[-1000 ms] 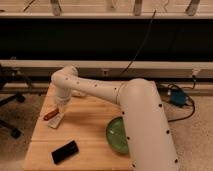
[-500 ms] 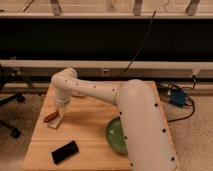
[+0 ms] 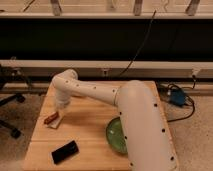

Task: Place the pepper on the white sponge

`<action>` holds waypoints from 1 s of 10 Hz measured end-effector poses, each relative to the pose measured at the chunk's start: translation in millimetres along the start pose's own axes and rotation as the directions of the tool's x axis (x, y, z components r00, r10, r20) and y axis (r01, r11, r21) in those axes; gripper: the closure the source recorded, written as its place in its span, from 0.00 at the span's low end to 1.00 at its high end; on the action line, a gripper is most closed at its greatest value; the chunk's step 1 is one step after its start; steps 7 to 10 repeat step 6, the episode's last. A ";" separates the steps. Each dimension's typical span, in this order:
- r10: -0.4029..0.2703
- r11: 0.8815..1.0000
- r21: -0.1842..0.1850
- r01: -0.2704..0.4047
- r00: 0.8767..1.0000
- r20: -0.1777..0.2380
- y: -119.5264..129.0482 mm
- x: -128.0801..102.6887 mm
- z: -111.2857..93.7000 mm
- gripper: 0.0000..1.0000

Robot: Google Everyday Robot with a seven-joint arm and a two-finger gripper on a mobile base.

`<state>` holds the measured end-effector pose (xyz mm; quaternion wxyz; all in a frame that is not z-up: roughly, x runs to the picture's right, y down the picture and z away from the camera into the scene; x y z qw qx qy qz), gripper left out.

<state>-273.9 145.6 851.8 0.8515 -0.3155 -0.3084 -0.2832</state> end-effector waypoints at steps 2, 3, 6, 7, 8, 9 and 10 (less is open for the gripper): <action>0.015 1.000 0.014 -0.015 1.000 0.008 0.7 0.0 0.2 0.20; 0.020 1.000 0.020 -0.020 1.000 0.013 0.5 0.0 0.2 0.20; 0.025 0.999 0.035 -0.026 0.999 0.026 0.6 0.1 -1.2 0.20; 0.025 0.999 0.035 -0.026 0.999 0.026 0.6 0.1 -1.2 0.20; 0.025 0.999 0.035 -0.026 0.999 0.026 0.6 0.1 -1.2 0.20; 0.025 0.999 0.035 -0.026 0.999 0.026 0.6 0.1 -1.2 0.20; 0.025 0.999 0.035 -0.026 0.999 0.026 0.6 0.1 -1.2 0.20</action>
